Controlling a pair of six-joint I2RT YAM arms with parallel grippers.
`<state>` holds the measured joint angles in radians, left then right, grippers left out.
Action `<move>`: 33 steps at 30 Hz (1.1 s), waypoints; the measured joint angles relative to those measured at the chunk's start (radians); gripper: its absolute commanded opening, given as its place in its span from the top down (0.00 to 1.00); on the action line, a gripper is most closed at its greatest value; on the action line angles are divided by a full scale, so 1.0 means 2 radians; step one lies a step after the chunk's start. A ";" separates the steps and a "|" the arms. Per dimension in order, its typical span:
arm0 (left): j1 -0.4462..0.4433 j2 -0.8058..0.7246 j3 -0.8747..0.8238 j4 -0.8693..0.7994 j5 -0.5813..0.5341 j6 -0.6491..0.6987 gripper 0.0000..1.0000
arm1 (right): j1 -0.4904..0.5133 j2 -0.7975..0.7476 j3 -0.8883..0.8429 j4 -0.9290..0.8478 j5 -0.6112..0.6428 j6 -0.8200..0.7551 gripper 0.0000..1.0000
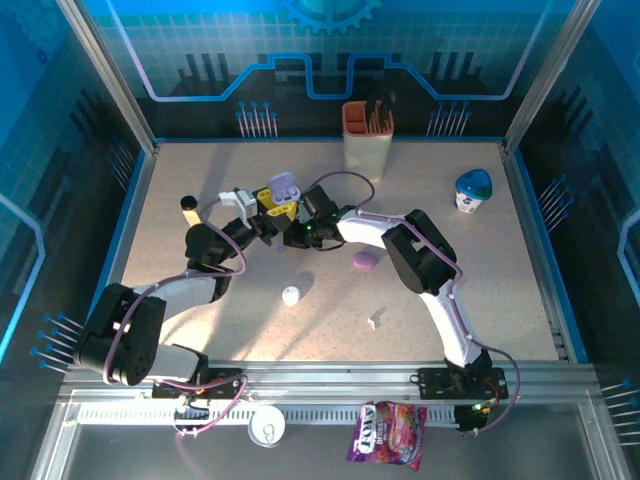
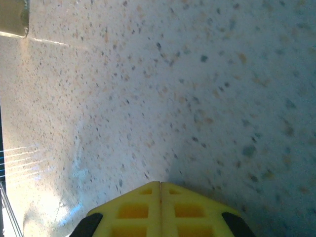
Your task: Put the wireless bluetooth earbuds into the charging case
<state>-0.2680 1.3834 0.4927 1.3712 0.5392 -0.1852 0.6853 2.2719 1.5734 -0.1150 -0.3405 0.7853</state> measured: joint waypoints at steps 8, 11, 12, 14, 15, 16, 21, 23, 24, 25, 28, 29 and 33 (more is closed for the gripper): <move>0.000 0.004 0.000 0.000 0.000 0.000 0.75 | -0.006 -0.100 -0.135 0.021 0.040 0.014 1.00; 0.000 0.007 0.000 0.000 0.001 0.000 0.75 | -0.009 -0.152 -0.204 0.035 0.064 0.029 1.00; 0.000 0.009 0.000 0.000 0.002 0.000 0.75 | -0.009 -0.169 -0.226 0.039 0.072 0.034 1.00; 0.000 0.012 0.000 0.000 0.004 0.000 0.75 | -0.008 -0.208 -0.276 0.047 0.092 0.048 1.00; 0.000 0.014 0.000 0.000 0.004 0.000 0.75 | -0.008 -0.225 -0.297 0.049 0.101 0.055 1.00; 0.000 0.016 0.000 0.000 0.005 0.000 0.75 | -0.006 -0.245 -0.321 0.051 0.115 0.063 1.00; 0.000 0.027 0.001 0.000 0.009 0.000 0.75 | 0.001 -0.326 -0.422 0.057 0.180 0.101 1.00; 0.000 0.030 0.001 0.000 0.009 0.000 0.75 | 0.001 -0.348 -0.447 0.057 0.197 0.113 0.99; 0.000 0.031 0.001 0.000 0.009 0.000 0.75 | 0.001 -0.354 -0.451 0.055 0.203 0.117 0.98; 0.000 0.032 0.001 0.000 0.009 0.000 0.75 | 0.001 -0.359 -0.453 0.053 0.208 0.120 0.98; 0.000 0.032 0.001 0.000 0.009 0.000 0.75 | 0.001 -0.364 -0.453 0.050 0.219 0.124 0.92; 0.000 0.032 0.001 0.000 0.010 0.000 0.75 | 0.001 -0.364 -0.453 0.049 0.221 0.125 0.88; 0.000 0.032 0.001 0.000 0.013 -0.001 0.75 | 0.001 -0.365 -0.453 0.044 0.227 0.127 0.70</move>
<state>-0.2684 1.4467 0.4946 1.3712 0.5652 -0.1864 0.6868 1.5425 0.6674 -0.0269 0.1127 1.0386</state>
